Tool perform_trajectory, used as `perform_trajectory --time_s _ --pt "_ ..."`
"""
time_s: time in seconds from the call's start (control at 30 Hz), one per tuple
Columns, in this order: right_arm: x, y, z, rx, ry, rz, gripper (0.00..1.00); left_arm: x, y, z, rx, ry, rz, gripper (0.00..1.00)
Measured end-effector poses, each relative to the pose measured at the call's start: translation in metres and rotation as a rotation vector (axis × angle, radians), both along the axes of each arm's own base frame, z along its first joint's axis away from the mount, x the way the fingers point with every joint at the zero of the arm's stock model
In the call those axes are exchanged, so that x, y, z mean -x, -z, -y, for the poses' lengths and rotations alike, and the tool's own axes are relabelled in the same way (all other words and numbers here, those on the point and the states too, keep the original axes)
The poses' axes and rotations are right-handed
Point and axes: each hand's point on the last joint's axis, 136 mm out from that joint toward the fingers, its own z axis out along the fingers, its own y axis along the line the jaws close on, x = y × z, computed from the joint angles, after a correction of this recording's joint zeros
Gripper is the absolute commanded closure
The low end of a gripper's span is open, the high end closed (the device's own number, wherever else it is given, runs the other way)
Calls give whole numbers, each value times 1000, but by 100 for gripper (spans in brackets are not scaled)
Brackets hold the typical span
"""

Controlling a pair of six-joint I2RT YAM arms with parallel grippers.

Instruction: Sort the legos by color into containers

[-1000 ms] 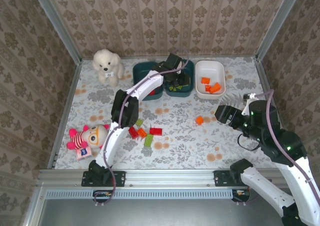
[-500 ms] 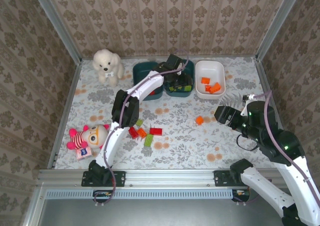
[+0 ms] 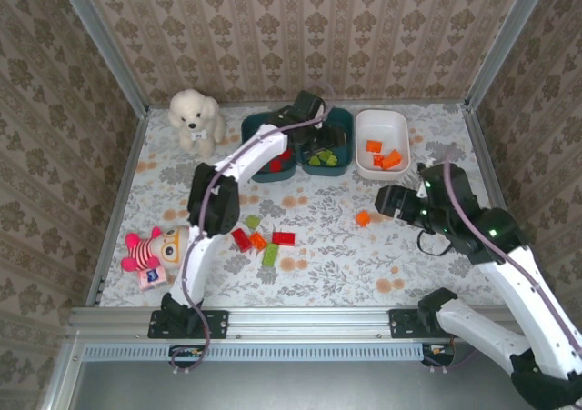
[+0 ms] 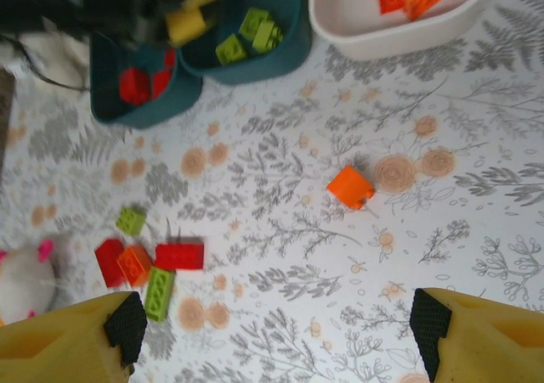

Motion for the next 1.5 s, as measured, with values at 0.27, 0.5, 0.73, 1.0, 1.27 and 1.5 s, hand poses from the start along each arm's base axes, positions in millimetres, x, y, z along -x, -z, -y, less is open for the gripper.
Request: perform_trajectory --time_s 0.27,0.5,0.73,1.0,1.27,1.5 --pt "-3 58 -113 220 -451 -94 13 52 -89 -158 35 -287 133 41" --pt "-4 109 -232 327 -832 -126 22 157 -25 -294 -124 -579 6 39" --pt "-19 164 -305 415 -993 -163 21 251 -26 -357 -156 -748 7 37" --pt "-31 203 -330 494 -1022 -212 23 314 -13 -386 -188 -848 -60 36" --pt "-30 222 -320 572 -1013 -259 27 324 -10 -391 -207 -867 -94 36" --pt "-27 232 -319 589 -1023 -279 38 320 -11 -389 -215 -865 -105 36"
